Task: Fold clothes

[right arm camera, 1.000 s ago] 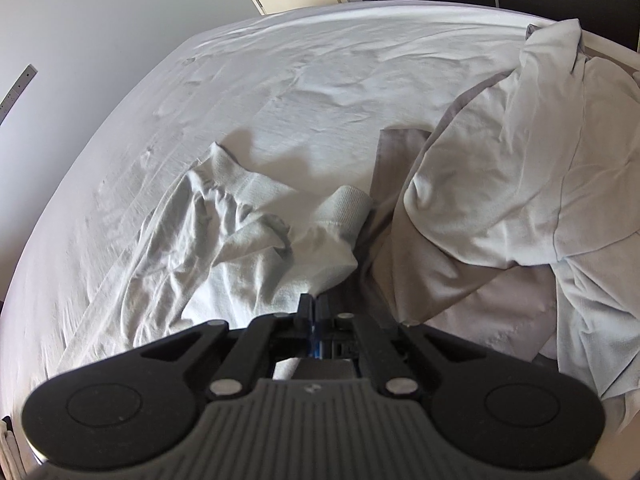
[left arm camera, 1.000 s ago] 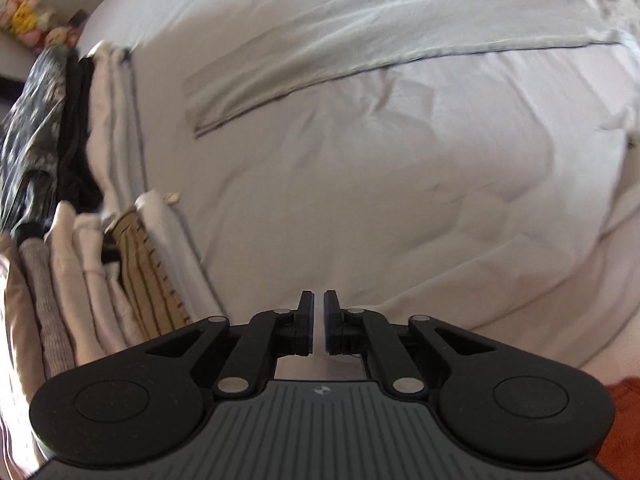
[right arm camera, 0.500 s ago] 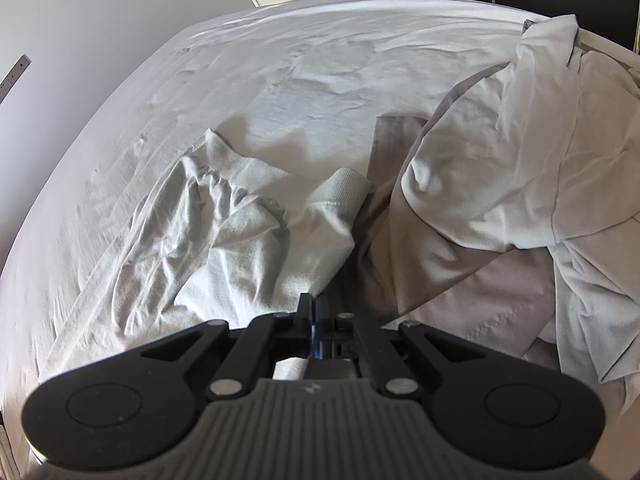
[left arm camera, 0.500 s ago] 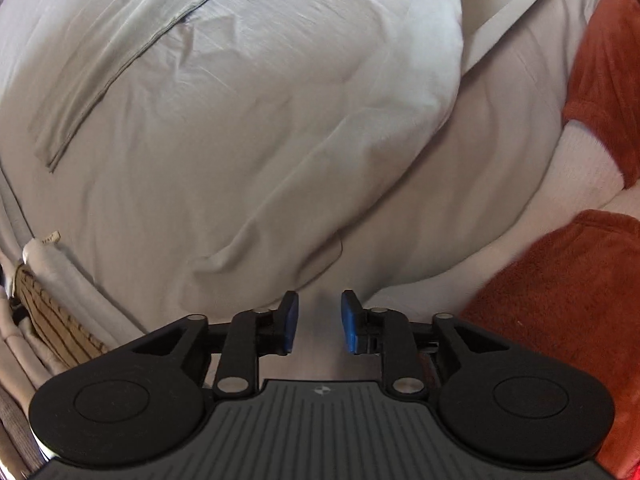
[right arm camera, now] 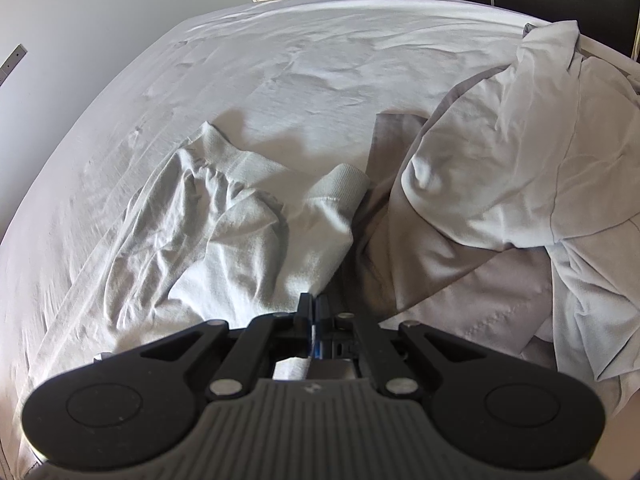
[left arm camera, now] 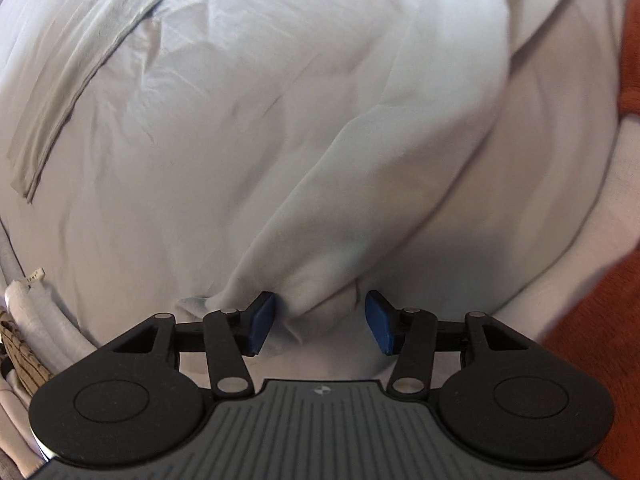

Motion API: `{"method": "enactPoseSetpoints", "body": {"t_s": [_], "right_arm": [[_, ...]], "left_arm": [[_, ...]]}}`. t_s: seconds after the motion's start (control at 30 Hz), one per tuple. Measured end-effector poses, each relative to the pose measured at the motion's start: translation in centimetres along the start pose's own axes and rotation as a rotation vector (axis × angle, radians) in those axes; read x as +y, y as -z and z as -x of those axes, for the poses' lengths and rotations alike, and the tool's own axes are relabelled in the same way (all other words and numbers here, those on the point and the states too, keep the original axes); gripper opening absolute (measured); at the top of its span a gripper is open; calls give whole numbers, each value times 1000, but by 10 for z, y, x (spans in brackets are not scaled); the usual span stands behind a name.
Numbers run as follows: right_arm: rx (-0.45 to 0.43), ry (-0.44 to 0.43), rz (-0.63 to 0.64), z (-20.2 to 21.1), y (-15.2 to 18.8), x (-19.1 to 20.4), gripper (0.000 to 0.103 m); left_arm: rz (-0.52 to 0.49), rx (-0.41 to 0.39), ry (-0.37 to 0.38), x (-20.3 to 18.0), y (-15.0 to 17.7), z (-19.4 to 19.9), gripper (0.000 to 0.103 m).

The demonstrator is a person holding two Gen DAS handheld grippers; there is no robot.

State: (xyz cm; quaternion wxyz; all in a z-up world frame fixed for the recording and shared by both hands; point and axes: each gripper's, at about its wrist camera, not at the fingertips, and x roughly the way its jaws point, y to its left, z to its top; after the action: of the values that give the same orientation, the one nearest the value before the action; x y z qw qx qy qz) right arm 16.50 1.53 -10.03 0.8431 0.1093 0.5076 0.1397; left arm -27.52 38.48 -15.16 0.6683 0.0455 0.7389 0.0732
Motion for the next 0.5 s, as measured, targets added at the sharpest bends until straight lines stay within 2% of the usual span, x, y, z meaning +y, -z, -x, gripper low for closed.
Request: {"method": "enactPoseSetpoints", "body": {"t_s": [0.07,0.1,0.13,0.2,0.3,0.47,0.5], "right_arm": [[-1,2,4,0,0,0,2],[-1,4,5,0,0,0,2],[-1,6,5,0,1,0,2],[-2,12,0,-1,1,-2,2],[-4,21,-1,-2,1,-3,2],[-4,36,0,-5,2,-4,1],[-3,39,-1,-5,2,-5,1]], "left_arm": [[3,-2,-27,-1,1,0,42],[1,-5,-49,-1,3,1,26],[11,-8,-69,2,6,4,16],[41,-34,-50,12,14,13,15],[136,-81,2,37,28,32,14],[352,-175,144,80,42,55,14],[384,-186,147,87,41,56,14]]}}
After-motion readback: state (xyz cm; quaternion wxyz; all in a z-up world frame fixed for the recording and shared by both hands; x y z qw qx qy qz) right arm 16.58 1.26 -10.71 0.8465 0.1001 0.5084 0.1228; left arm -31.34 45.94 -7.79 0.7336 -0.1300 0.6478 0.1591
